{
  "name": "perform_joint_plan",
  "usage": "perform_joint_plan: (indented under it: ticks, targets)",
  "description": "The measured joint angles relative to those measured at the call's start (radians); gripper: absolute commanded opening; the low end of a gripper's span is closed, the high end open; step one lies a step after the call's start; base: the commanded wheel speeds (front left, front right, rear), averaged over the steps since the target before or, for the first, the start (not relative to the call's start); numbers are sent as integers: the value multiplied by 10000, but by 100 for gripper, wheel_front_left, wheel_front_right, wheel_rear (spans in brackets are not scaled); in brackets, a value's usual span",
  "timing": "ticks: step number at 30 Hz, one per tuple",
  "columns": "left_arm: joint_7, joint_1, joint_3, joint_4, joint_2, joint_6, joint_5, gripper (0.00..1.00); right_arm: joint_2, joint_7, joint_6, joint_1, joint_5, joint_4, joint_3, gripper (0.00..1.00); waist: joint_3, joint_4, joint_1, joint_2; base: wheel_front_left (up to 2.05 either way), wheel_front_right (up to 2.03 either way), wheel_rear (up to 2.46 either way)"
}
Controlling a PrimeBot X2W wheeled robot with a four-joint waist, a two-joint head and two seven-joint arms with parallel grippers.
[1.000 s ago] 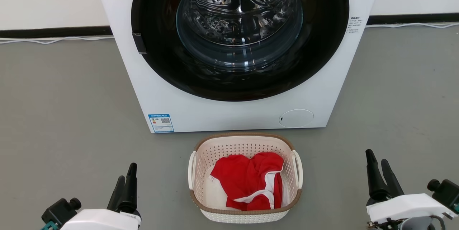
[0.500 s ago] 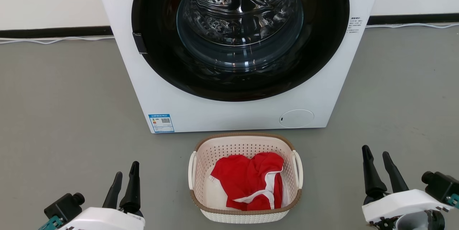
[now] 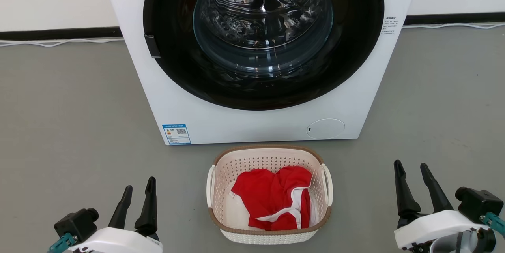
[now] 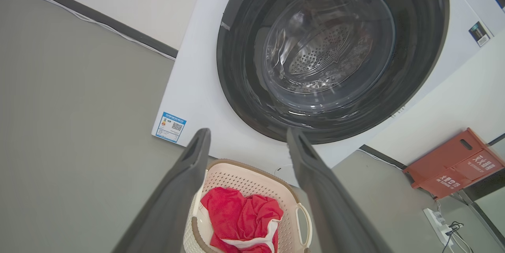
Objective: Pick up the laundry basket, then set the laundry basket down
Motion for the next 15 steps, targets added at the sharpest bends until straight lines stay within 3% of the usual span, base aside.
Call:
perform_joint_plan:
  ticks: [15]
  targets:
    - [-430, 1, -82, 15, 86, -2, 1626, 100, 4, -410, 2, -5, -1893, 150, -111, 100, -20, 19, 0, 0, 0, 0, 0]
